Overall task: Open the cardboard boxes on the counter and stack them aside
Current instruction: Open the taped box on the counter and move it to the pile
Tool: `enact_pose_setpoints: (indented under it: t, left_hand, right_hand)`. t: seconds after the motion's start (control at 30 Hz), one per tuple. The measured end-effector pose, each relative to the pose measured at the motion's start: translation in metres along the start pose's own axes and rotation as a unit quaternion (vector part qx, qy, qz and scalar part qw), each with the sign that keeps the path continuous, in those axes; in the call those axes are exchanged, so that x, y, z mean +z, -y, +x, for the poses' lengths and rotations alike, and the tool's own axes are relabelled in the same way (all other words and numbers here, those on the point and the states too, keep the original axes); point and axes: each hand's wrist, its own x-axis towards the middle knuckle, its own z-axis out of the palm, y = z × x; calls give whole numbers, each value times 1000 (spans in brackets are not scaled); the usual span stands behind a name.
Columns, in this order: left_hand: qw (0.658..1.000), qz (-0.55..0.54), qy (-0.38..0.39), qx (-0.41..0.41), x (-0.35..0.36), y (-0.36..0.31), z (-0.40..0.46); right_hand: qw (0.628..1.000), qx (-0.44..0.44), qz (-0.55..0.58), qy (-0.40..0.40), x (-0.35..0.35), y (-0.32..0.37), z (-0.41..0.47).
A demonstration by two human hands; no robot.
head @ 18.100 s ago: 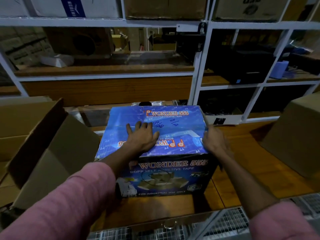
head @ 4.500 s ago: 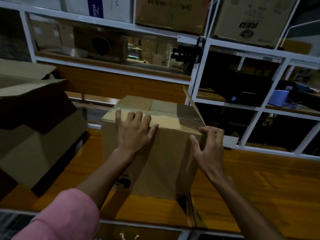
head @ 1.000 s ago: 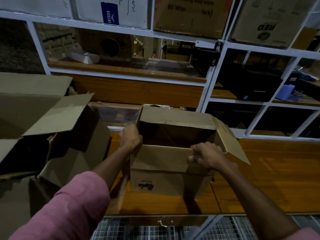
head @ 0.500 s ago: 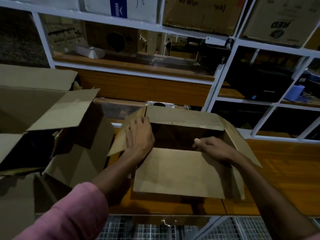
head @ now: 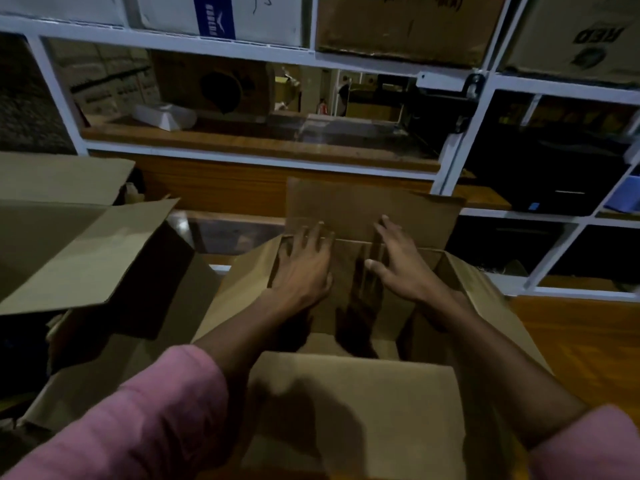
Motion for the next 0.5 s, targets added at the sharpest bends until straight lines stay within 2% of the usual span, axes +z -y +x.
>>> enact_pose_setpoints:
  t: [0.13, 0.23, 0.5]
  left_hand:
    - [997, -2, 34, -64, 15, 1, 39]
    - [996, 0, 46, -73, 34, 2, 48]
    - [996, 2, 34, -78, 47, 5, 57]
  right_hand:
    - [997, 17, -64, 41, 12, -24, 45]
    - [997, 2, -47, 60, 24, -32, 63]
    - [999, -15, -44, -28, 50, -43, 74]
